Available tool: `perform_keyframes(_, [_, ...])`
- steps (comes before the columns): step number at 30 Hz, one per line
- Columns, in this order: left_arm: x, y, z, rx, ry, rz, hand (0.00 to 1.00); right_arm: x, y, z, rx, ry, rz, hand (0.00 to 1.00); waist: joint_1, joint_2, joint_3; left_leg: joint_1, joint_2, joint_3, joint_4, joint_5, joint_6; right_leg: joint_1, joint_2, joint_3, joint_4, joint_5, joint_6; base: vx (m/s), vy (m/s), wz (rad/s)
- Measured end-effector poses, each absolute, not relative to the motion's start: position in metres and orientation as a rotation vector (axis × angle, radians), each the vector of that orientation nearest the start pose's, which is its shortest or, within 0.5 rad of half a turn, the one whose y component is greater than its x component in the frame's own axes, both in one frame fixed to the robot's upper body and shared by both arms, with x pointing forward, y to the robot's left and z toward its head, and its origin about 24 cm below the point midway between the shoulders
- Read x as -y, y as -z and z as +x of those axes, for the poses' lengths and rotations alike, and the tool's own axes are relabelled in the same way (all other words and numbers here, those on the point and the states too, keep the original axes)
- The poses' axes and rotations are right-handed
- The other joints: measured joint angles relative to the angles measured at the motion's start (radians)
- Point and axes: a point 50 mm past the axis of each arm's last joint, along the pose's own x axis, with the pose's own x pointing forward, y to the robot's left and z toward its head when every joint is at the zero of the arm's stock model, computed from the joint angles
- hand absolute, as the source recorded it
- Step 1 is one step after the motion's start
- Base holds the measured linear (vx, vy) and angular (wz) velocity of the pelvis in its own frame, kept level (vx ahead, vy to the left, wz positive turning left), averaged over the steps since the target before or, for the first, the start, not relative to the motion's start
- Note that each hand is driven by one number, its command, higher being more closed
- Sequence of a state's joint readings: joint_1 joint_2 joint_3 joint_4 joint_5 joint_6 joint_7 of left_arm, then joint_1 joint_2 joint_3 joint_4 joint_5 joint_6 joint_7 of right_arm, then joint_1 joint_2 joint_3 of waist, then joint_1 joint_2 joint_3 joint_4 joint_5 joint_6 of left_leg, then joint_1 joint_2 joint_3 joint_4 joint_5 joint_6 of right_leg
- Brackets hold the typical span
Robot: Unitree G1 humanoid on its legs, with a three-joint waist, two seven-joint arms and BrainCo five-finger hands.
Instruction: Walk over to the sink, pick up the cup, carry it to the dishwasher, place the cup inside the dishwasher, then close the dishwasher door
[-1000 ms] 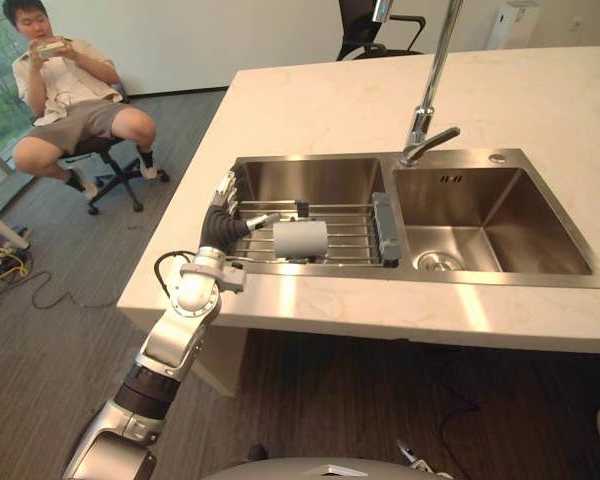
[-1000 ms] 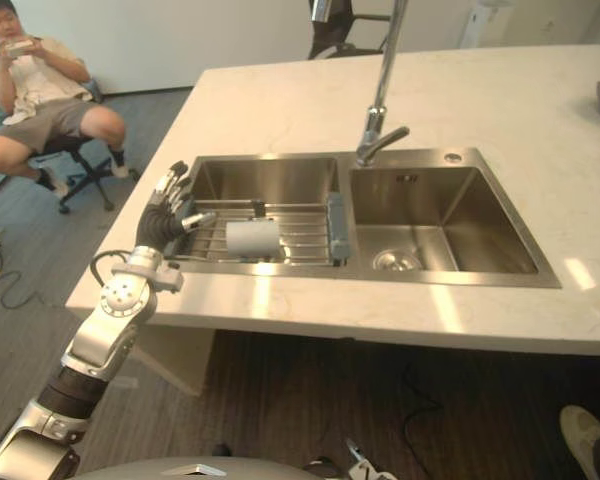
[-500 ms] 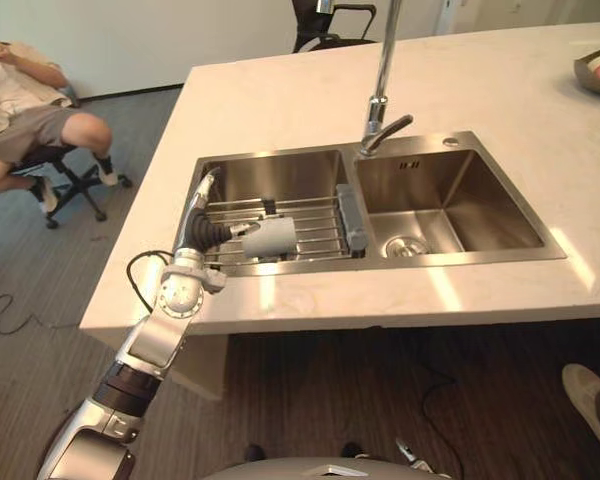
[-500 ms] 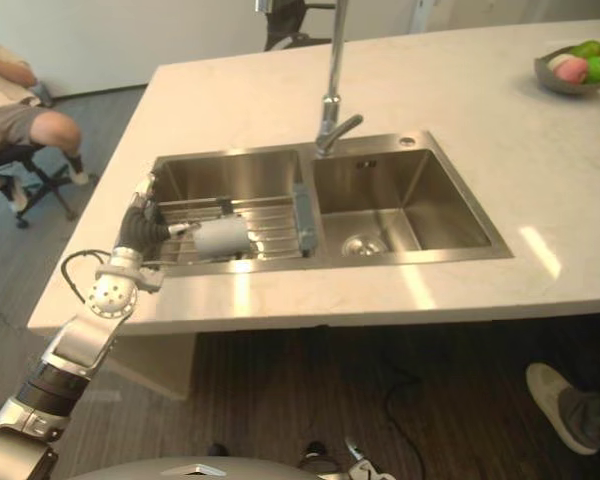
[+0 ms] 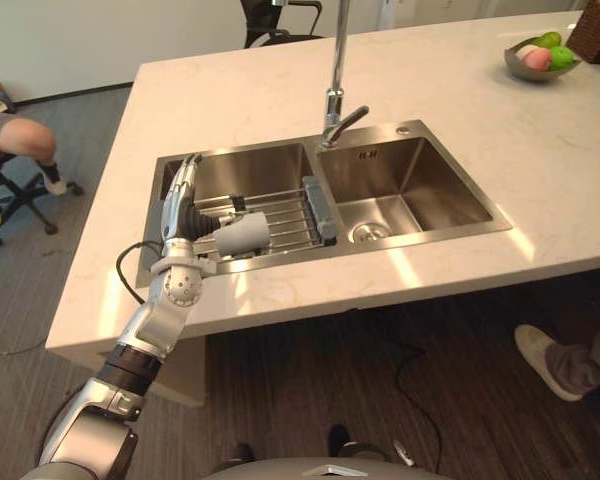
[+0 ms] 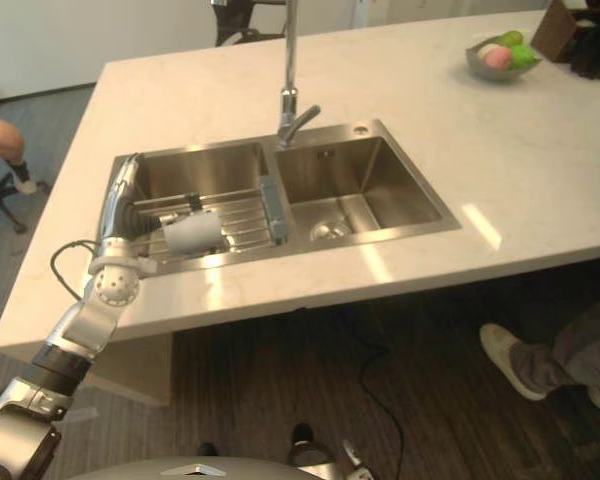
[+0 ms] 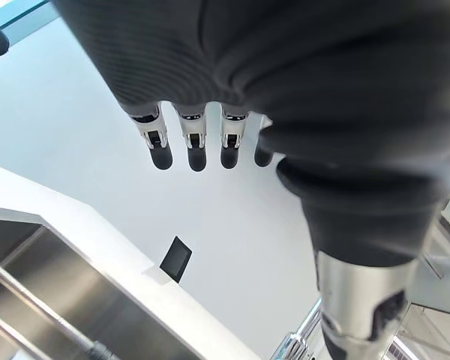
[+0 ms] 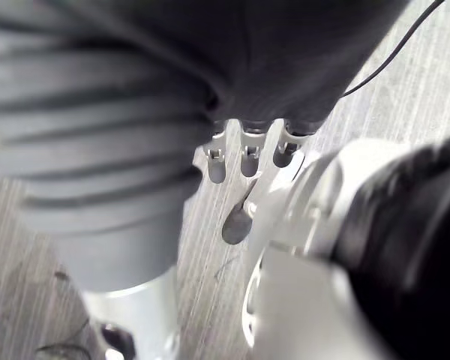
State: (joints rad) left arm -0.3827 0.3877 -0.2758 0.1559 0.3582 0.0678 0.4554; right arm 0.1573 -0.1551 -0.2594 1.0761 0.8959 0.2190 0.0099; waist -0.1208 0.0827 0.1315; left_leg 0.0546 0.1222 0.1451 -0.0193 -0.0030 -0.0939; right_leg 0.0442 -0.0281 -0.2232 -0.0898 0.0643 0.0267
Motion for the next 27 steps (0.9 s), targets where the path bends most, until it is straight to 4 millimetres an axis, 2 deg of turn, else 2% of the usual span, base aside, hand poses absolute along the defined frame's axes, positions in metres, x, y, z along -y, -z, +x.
perform_keyframes(6, [-0.175,-0.093,0.318,0.208,-0.263,0.834,0.0,0.224,0.168,0.024,-1.139,0.811,0.884,0.0,-0.029,0.005,0.004,-0.005,0.009,0.025,-0.004,-0.007,-0.009,-0.026,0.001,0.009,0.001,0.012,0.002,0.03,0.013,-0.2])
perform_keyframes(9, [-0.179,-0.085,0.319,0.172,-0.279,0.871,0.0,0.222,0.168,0.025,-1.131,0.799,0.892,0.0,-0.029,0.005,0.004,-0.001,0.016,0.043,-0.003,-0.007,-0.01,-0.031,0.011,0.025,0.003,0.019,-0.006,0.1,0.002,-0.2])
perform_keyframes(13, [-0.184,-0.081,0.319,0.142,-0.304,0.905,0.0,0.222,0.168,0.03,-1.131,0.766,0.864,0.0,-0.046,0.005,0.006,0.001,0.012,0.047,-0.003,-0.014,-0.004,-0.033,0.013,0.025,0.008,0.02,-0.004,0.08,0.028,-0.08])
perform_keyframes(17, [-0.19,-0.084,0.322,0.126,-0.342,0.947,0.0,0.222,0.168,0.034,-1.119,0.759,0.862,0.0,-0.045,0.002,0.021,0.004,0.0,0.049,0.0,-0.016,0.001,-0.032,0.002,0.032,0.007,0.026,0.004,-0.01,0.038,-0.03])
perform_keyframes(23, [-0.201,-0.073,0.322,0.043,-0.361,1.133,0.0,0.221,0.167,0.038,-1.102,0.735,0.867,0.0,-0.045,-0.009,0.046,0.0,-0.007,0.074,0.017,-0.031,0.002,-0.047,-0.007,0.06,0.0,0.03,0.01,-0.08,0.007,-0.13])
perform_keyframes(27, [-0.199,-0.074,0.322,0.06,-0.321,1.218,0.0,0.222,0.167,0.039,-1.098,0.727,0.86,0.0,-0.051,-0.005,0.058,0.001,-0.004,0.074,0.017,-0.034,0.004,-0.049,-0.009,0.062,0.0,0.028,0.006,-0.02,-0.005,-0.02])
